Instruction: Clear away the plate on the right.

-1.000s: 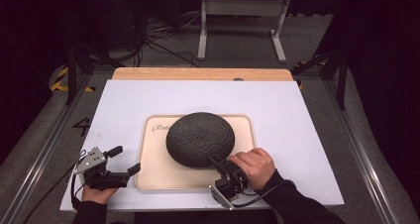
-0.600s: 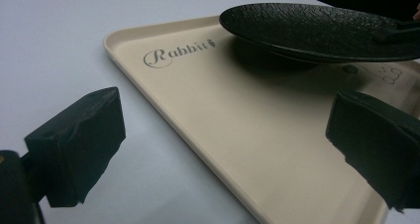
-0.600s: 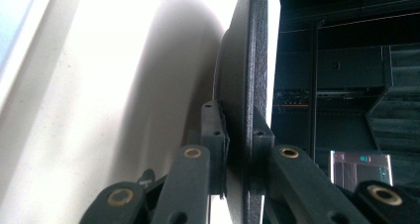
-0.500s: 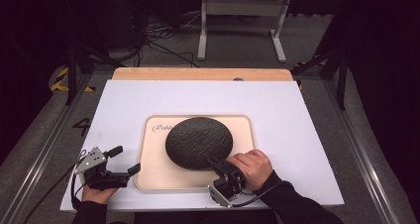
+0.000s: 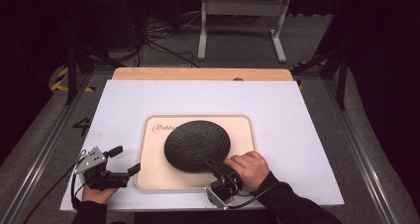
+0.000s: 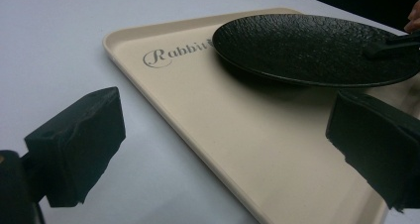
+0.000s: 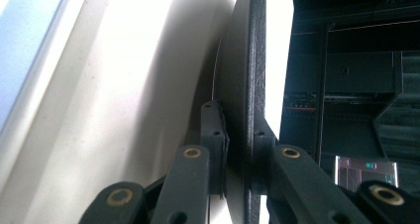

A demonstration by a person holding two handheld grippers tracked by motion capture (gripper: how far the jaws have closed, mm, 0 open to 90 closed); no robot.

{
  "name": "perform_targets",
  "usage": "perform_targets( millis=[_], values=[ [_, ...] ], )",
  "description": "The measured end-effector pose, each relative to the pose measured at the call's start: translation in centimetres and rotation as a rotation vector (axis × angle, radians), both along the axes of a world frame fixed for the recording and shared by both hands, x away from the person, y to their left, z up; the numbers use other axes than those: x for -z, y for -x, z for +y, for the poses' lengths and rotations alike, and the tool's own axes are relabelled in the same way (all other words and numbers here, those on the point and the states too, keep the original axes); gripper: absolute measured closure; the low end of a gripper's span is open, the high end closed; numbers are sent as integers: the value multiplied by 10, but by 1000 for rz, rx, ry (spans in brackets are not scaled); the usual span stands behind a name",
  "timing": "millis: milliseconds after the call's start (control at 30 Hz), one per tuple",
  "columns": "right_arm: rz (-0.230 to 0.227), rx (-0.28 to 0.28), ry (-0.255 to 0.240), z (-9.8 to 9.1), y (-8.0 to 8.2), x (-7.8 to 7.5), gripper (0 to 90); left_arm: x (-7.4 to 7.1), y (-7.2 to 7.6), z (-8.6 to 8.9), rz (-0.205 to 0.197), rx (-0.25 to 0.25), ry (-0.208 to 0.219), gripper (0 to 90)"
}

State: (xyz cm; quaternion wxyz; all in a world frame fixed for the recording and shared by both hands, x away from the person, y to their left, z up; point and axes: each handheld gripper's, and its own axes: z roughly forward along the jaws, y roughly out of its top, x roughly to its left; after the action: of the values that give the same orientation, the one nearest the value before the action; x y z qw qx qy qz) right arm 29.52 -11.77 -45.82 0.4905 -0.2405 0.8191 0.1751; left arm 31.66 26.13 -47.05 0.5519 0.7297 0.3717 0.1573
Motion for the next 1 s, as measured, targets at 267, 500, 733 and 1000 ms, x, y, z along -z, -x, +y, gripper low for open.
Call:
perform_targets(
  millis=[267,500,733,1000],
  values=[
    [18,7,16,1,0,2,847,0,0,0,0,-2,0,27],
    [24,6,27,2,0,1,845,0,0,1,5,2,3,27],
    [47,15,53,2,2,2,838,0,0,1,8,5,7,26],
    [59,22,70,1,4,2,829,0,0,1,7,6,5,26]
  ],
)
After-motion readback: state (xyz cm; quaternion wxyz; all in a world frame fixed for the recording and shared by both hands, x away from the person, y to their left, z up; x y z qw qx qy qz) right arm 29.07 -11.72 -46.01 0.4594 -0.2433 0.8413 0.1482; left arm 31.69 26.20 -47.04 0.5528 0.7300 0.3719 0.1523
